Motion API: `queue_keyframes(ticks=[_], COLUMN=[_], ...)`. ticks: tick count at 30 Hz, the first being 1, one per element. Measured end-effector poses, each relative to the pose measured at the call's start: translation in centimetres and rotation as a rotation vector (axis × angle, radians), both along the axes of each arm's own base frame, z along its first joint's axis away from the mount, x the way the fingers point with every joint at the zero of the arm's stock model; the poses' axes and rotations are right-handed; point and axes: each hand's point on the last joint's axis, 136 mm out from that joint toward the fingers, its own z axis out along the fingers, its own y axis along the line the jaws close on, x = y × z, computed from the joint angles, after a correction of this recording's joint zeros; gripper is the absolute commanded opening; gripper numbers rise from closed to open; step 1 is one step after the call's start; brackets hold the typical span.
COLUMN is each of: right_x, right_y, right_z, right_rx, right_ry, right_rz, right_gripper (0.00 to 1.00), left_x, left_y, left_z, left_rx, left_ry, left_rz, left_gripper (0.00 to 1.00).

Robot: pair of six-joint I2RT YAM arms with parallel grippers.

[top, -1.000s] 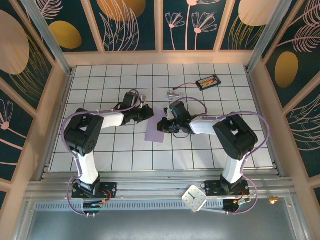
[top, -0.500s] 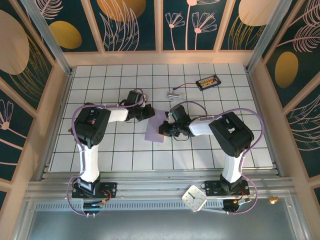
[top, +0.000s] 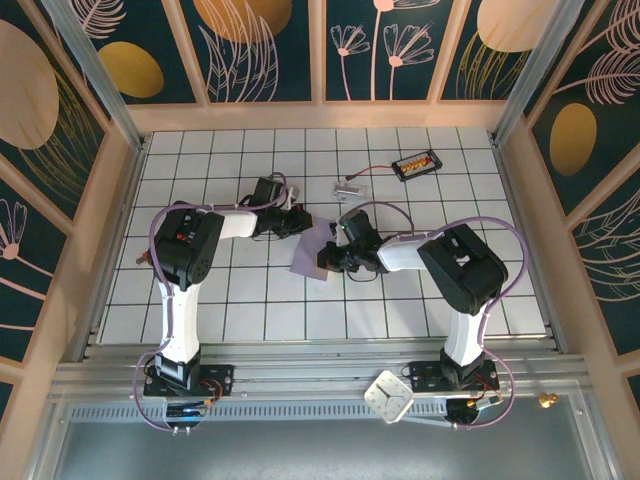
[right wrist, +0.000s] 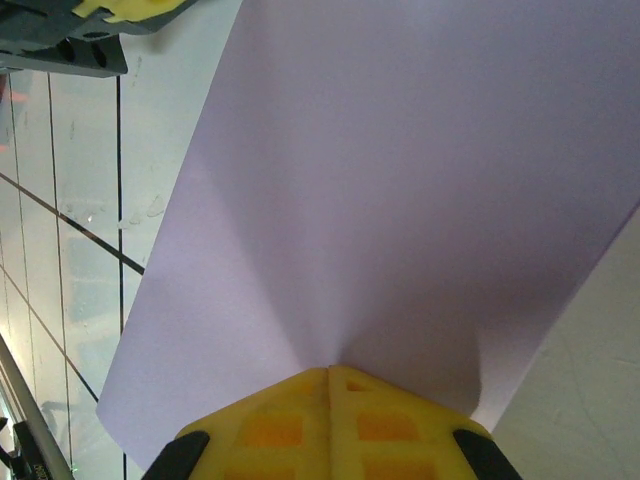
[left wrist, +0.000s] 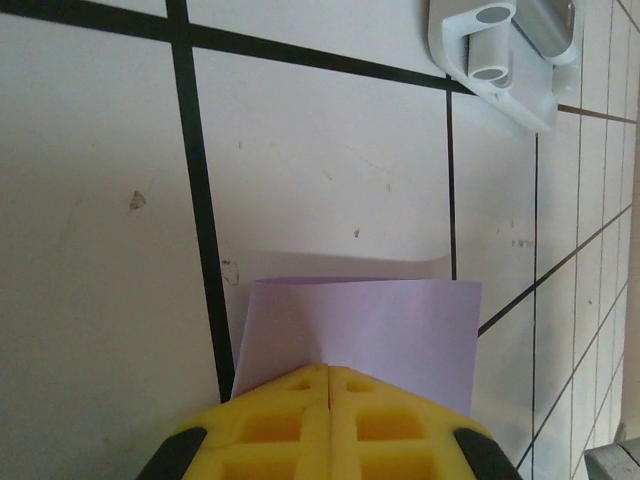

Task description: Fold a paper plane with a square sheet of paper (pick it up from the middle)

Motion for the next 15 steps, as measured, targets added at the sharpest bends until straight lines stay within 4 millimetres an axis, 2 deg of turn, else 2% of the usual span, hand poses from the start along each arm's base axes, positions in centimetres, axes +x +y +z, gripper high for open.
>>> queue_keyframes(ticks=[5,9,13,15], right_x=[0.1,0.3,1.4,2.0], right_y=[0.0,-0.3,-1.6,-2.6], right_z=[0.1,0.2,0.3,0.4], right_rx=[-0.014,-0.048,-0.129,-0.162], right_ry=[-0.006,-0.012,-0.038,-0.05], right_rz=[0.01,0.03,0.045,0.046], right_gripper=[0.0,0.0,0.0,0.0], left_x=[0.2,-1.4,-3.3,-3.5], left_y=[0.5,1.7,2.7,2.8], left_z=[0.2,0.7,2.5,3.7], left_rx=[-0.004,0.003,0.002,-0.007], left_ry=[-0.005,0.001,-0.015,-0.039], left_rz=[0.009,0.021,0.028,0.028], left_gripper=[0.0,0.0,0.0,0.03])
